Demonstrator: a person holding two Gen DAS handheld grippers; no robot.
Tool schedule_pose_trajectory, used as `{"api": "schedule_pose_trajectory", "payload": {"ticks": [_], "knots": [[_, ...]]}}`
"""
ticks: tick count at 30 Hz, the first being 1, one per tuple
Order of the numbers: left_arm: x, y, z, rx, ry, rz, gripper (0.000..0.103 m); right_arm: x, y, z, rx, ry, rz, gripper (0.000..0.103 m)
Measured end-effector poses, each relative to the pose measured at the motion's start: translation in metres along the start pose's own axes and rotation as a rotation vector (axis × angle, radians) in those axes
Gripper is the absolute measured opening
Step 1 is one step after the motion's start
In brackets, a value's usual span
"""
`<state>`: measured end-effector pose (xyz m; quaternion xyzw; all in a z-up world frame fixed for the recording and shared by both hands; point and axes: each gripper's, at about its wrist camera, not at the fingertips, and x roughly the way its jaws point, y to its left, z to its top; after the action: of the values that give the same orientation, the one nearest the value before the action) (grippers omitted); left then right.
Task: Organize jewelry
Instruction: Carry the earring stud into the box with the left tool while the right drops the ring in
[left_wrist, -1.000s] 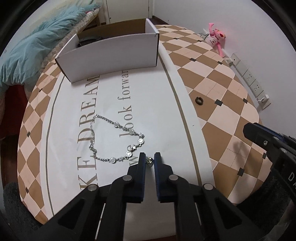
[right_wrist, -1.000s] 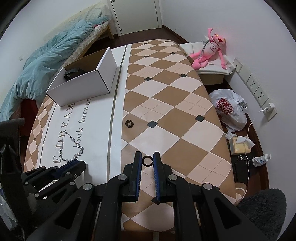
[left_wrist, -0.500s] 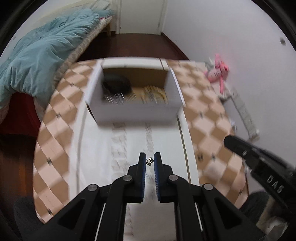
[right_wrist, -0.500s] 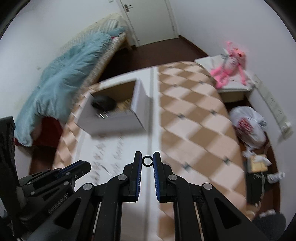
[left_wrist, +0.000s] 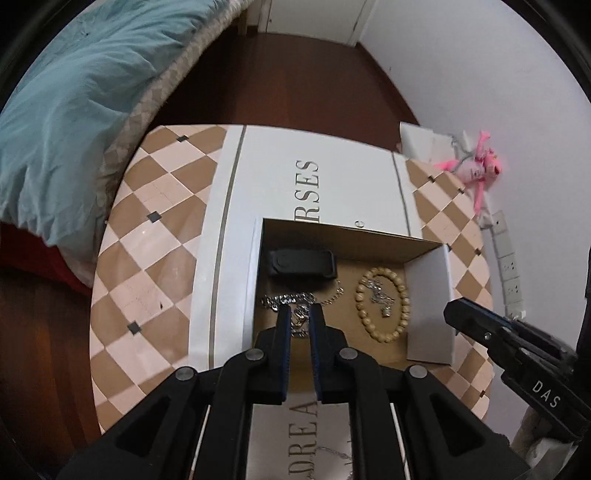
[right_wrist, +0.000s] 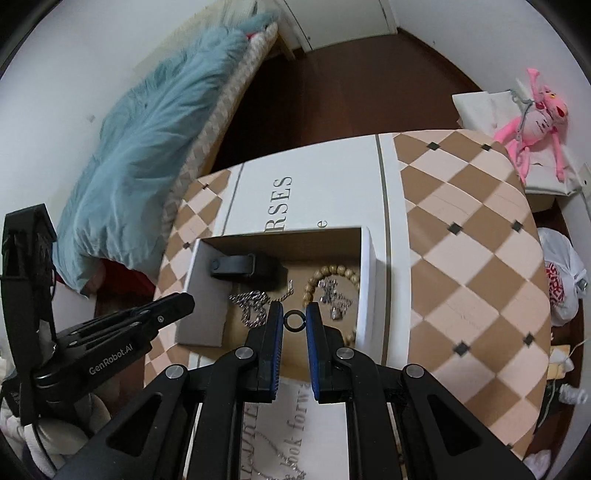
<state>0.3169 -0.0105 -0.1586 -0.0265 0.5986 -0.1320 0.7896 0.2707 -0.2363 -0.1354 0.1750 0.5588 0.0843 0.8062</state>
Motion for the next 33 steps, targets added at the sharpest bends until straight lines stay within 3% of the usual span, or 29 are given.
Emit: {"api": "schedule_pose_trajectory", "payload": {"ticks": [4, 5, 6, 7, 8, 9, 13, 15, 16, 17, 22, 25, 33], "knots": [[0.007, 0.002, 0.011, 0.008, 0.024, 0.022, 0.012, 0.015, 0.004, 0.018, -0.033, 0.061, -0.067, 0.016], [0.006, 0.002, 0.013, 0.006, 0.018, 0.031, 0.014, 0.016, 0.004, 0.019, -0.036, 0.066, -0.072, 0.025], [0.005, 0.003, 0.016, 0.007, 0.011, 0.037, 0.026, 0.016, 0.003, 0.020, -0.039, 0.066, -0.078, 0.032], [0.003, 0.003, 0.018, 0.007, 0.001, 0.042, 0.046, 0.014, 0.004, 0.022, -0.046, 0.059, -0.094, 0.047], [0.000, 0.004, 0.019, 0.006, -0.015, 0.050, 0.060, 0.013, 0.004, 0.022, -0.048, 0.056, -0.098, 0.056], [-0.003, 0.004, 0.019, 0.008, -0.029, 0.061, 0.082, 0.012, 0.003, 0.023, -0.049, 0.053, -0.101, 0.057], [-0.010, 0.005, 0.020, 0.016, -0.056, 0.097, 0.087, 0.004, -0.001, 0.020, -0.056, 0.034, -0.151, 0.057], [-0.011, 0.006, 0.019, 0.016, -0.064, 0.124, 0.101, 0.001, -0.003, 0.016, -0.058, 0.029, -0.189, 0.070], [-0.014, 0.006, 0.015, 0.021, -0.081, 0.146, 0.102, -0.001, -0.003, 0.013, -0.064, 0.023, -0.219, 0.085], [-0.015, 0.006, 0.012, 0.023, -0.094, 0.161, 0.102, -0.002, -0.003, 0.010, -0.071, 0.016, -0.250, 0.093], [-0.017, 0.008, -0.011, 0.024, -0.155, 0.228, 0.102, -0.002, -0.007, -0.015, -0.084, 0.011, -0.389, 0.098], [-0.015, 0.009, -0.024, 0.019, -0.174, 0.257, 0.102, -0.001, -0.006, -0.028, -0.092, 0.001, -0.426, 0.099], [-0.021, 0.007, -0.043, 0.024, -0.204, 0.286, 0.103, -0.010, 0.000, -0.045, -0.068, -0.044, -0.440, 0.099]]}}
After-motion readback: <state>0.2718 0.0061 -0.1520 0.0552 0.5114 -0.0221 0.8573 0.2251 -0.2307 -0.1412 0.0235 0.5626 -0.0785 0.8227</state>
